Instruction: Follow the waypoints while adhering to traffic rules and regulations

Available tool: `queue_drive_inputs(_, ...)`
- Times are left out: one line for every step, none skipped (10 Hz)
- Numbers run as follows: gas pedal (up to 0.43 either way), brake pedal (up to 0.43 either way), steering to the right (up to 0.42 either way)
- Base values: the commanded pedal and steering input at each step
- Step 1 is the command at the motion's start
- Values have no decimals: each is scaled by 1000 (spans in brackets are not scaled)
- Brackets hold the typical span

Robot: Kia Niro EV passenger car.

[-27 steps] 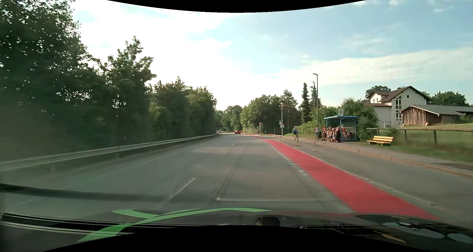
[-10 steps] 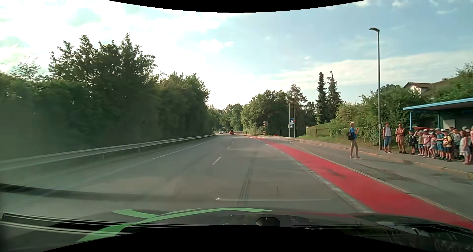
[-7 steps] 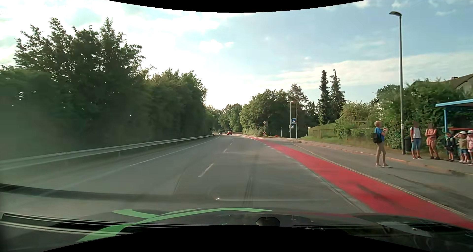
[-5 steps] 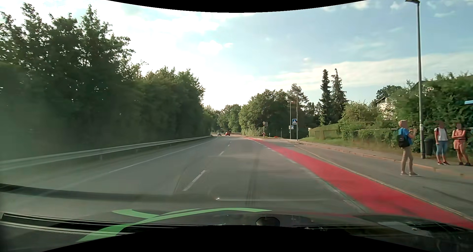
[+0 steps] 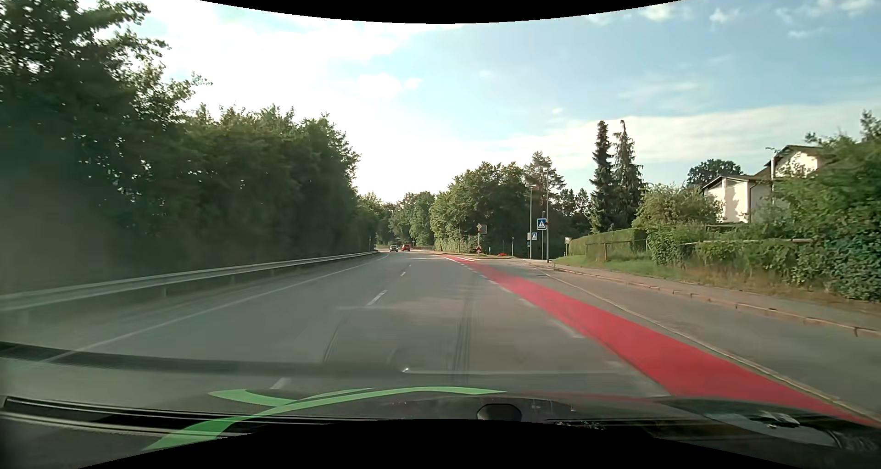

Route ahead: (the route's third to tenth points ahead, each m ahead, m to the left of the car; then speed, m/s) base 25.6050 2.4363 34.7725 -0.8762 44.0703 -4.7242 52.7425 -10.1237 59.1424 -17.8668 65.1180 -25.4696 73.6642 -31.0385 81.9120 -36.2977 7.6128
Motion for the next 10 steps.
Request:
queue_drive_inputs(130,0,44)
queue_drive_inputs(130,0,44)
queue_drive_inputs(130,0,44)
queue_drive_inputs(130,0,44)
queue_drive_inputs(118,0,44)
queue_drive_inputs(118,0,43)
queue_drive_inputs(110,0,43)
queue_drive_inputs(110,0,41)
queue_drive_inputs(110,0,37)
queue_drive_inputs(110,0,30)
